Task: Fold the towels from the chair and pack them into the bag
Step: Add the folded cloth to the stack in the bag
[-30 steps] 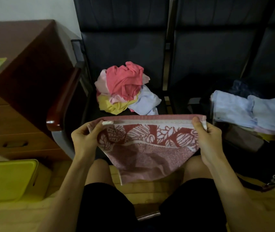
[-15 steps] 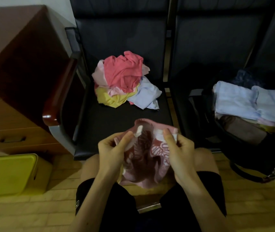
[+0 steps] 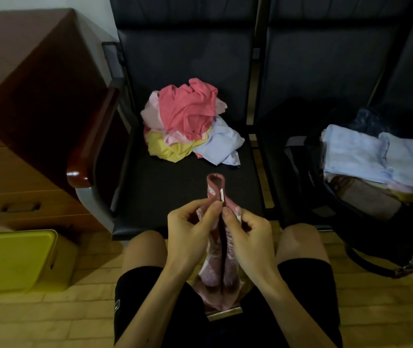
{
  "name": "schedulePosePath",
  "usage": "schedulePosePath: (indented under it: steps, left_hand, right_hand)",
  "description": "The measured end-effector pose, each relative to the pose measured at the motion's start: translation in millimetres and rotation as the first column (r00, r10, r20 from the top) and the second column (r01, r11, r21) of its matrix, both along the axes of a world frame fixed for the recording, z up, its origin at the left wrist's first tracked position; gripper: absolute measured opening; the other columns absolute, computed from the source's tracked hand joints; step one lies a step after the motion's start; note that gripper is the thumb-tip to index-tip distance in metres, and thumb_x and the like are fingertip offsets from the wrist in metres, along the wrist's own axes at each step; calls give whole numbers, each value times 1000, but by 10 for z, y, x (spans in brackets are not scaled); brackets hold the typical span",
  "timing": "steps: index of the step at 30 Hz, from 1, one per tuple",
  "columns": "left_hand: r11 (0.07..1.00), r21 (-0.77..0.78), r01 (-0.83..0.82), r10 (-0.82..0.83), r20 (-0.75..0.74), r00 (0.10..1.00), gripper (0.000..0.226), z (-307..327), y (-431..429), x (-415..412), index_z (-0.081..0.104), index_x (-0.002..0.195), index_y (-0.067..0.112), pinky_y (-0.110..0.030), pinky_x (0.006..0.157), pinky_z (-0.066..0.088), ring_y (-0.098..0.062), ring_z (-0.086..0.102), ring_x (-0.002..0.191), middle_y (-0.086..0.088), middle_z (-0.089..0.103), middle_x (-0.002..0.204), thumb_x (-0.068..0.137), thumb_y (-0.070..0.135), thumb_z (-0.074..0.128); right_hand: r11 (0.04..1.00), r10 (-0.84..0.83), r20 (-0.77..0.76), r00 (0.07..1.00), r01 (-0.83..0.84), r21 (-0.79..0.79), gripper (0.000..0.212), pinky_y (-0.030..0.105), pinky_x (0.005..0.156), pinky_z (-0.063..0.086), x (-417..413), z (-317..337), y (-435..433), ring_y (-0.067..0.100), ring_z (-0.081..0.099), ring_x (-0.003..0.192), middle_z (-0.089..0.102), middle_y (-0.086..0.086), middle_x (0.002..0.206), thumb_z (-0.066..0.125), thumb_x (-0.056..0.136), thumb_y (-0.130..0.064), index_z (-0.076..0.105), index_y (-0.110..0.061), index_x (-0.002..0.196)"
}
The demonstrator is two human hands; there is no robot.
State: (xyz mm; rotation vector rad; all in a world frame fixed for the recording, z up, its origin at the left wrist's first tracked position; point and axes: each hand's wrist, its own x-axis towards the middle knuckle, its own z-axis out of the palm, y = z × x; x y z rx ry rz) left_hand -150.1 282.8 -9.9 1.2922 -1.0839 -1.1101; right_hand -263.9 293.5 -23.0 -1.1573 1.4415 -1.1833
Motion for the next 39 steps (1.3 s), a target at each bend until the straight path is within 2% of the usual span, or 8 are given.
schedulePosePath:
  steps: [7,15,19,23,26,29,33,39]
  left_hand:
    - [999,13,47,-46,-10,999,17,-69,-31,10,76,105,11,-25,76,58,-15,73,87,-3,76,92,93,8,65]
    - [954,-86,287,-287,14,958,43,-126,-63,118,70,114,12,-41,86,59,-28,69,100,-11,69,107,74,18,86]
    - [970,-99,224,-214,100,972,19,-85,-148,105,72,108,14,-34,80,59,-19,70,94,-3,70,100,90,12,68]
    - [967,-95,235,-225,106,969,18,-16,-282,192,71,104,9,-22,72,57,-15,73,86,-2,75,92,99,8,54]
    - [944,-100,315,-303,123,945,19,100,-363,254,69,102,9,-20,72,56,-13,74,86,3,76,90,100,8,50]
    - [901,-122,416,-400,136,906,21,244,-428,327,69,101,12,-22,75,56,-14,74,88,3,77,91,99,16,48]
    - [888,-154,433,-402,195,895,25,323,-520,461,70,103,11,-25,79,56,-13,72,90,2,76,93,95,23,49]
    - [958,-246,145,-120,114,986,25,348,-576,507,71,100,15,-27,76,59,-13,72,85,4,76,89,93,29,51]
  right_hand:
    - [989,149,139,979,-148,-22,29,30,83,57,-32,82,35,17,71,97,75,3,100,47,98,-18,73,-10,107]
    - [978,183,267,946,-202,47,44,20,69,55,-138,262,-21,17,72,90,76,8,92,30,100,-3,73,-12,100]
    - [972,223,231,947,-232,16,38,20,69,54,-182,293,-65,11,72,88,77,0,91,41,100,-4,73,-25,98]
    - [999,-51,109,993,50,7,8,26,62,54,-370,61,-170,16,72,77,75,3,83,67,91,-12,71,-16,97]
    - [988,-150,108,983,144,62,42,23,71,53,-567,-78,-333,10,68,91,69,-3,101,81,77,-17,59,-22,112]
    - [984,33,204,978,-68,165,91,27,96,47,-735,-137,-482,6,59,114,61,-6,124,84,59,-31,41,-27,139]
    - [981,189,132,973,-193,19,21,32,83,56,-823,224,-611,17,73,94,77,4,97,69,85,-10,70,-12,106]
    - [927,205,-34,978,-205,-314,19,24,71,58,-692,706,-641,12,73,83,77,-5,87,64,83,-27,72,-15,95]
